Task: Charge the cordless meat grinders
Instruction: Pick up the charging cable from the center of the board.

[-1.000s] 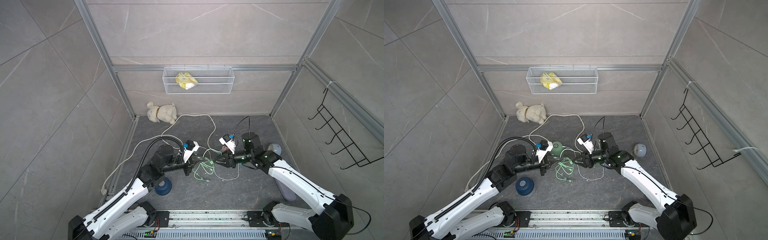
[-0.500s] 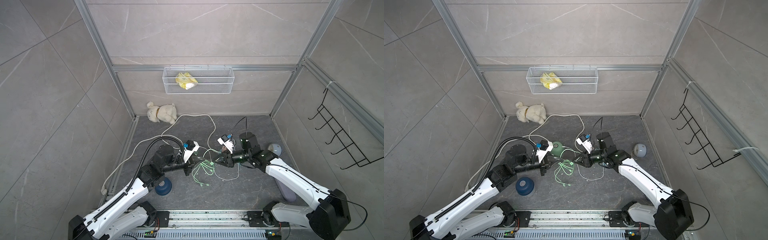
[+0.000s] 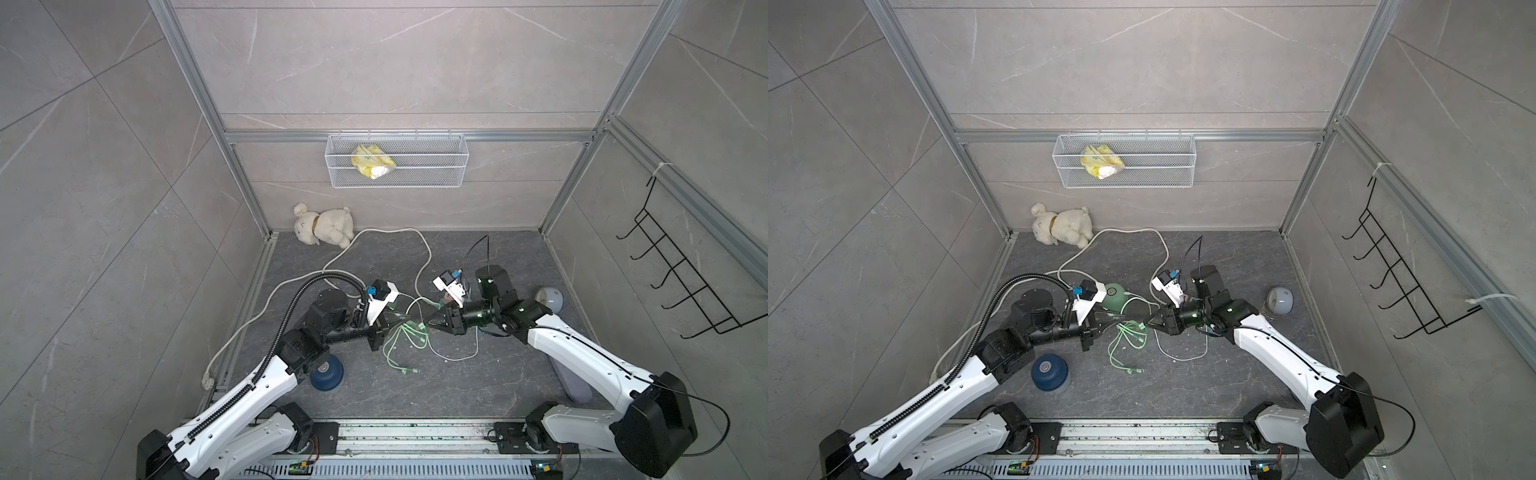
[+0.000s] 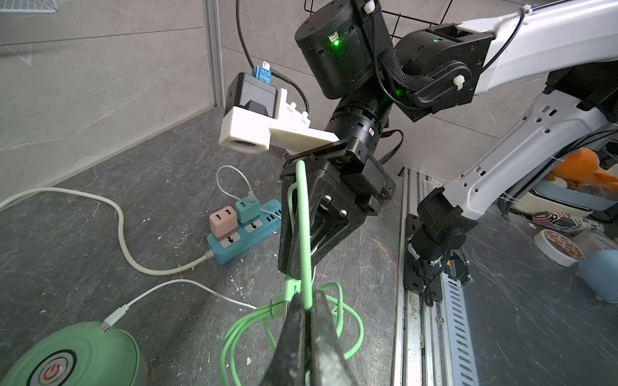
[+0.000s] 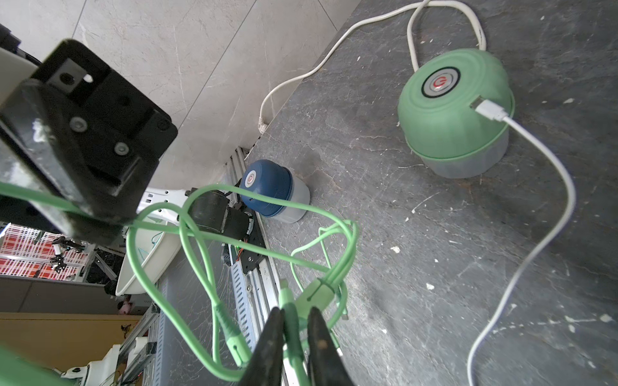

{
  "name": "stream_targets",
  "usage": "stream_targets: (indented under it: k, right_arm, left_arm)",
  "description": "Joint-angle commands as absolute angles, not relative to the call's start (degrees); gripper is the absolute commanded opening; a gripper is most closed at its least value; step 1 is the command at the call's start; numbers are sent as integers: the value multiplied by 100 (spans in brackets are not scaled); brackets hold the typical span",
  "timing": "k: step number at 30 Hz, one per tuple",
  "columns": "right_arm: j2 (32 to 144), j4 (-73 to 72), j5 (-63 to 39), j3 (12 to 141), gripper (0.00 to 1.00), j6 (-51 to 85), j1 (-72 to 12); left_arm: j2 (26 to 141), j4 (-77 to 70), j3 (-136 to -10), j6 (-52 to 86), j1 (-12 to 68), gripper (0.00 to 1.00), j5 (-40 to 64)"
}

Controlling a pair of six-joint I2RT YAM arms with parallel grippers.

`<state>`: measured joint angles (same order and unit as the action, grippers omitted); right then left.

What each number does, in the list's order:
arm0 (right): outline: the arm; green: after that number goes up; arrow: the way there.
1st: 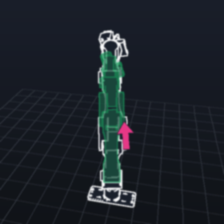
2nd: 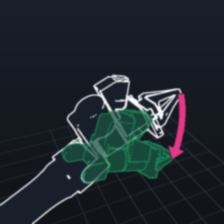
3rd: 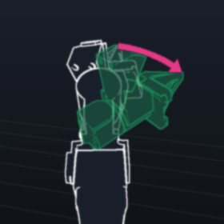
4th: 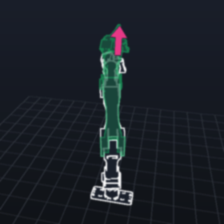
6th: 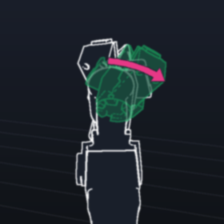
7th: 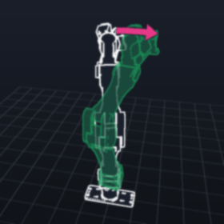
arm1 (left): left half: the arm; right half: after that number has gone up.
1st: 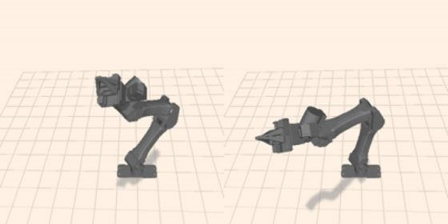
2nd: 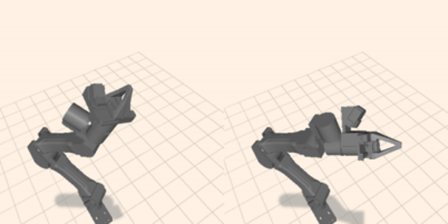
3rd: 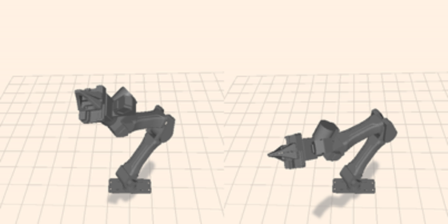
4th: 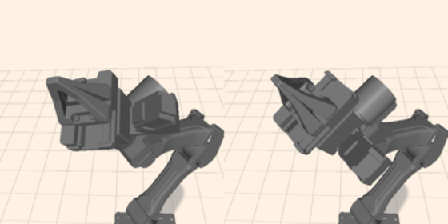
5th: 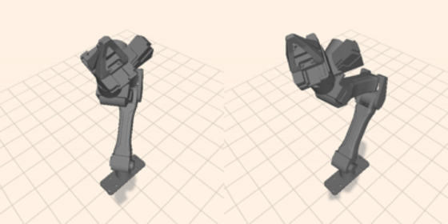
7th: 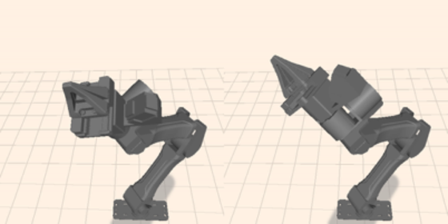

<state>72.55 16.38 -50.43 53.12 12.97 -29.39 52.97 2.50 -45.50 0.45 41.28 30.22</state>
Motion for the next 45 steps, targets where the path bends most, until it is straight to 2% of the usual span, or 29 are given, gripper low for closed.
stream_targets:
  k: [1, 4, 8, 13, 17, 22, 25, 36, 45]
  right_arm:
    - [7291, 1585, -5167, 5320, 9, 1336, -2953]
    - [7247, 1597, -5153, 5318, 0, 1329, -2951]
    - [7187, 2044, -4678, 5471, 0, 1030, -2953]
    - [7322, 3061, -2919, 5954, 0, 489, -2953]
    - [7746, 3418, -1629, 6342, 0, 762, -2953]
    - [8185, 3470, -1182, 6575, 0, 711, -2953]
    - [8468, 3802, -425, 6960, 0, 583, -2953]
    - [8771, 3518, 1005, 6932, 0, 3548, -3183]
    - [9315, 3762, 1839, 7423, 0, 4443, -3352]
  left_arm:
    - [5304, -22, -4605, 5, 4151, 0, 3064]
    - [5318, 69, -4623, 37, 4156, 0, 2980]
    - [5365, 622, -4716, 92, 4156, 0, 2674]
    - [5536, 1478, -4813, 186, 4155, 0, 2239]
    - [5799, 1809, -4912, 406, 4149, 0, 2126]
    - [6155, 1882, -5052, 583, 4149, 0, 2251]
    - [6401, 1682, -5070, 779, 4156, 0, 2206]
    - [7048, 936, -5156, 1365, 4156, 0, 1710]
    - [7092, 791, -5143, 1456, 4150, 0, 1512]
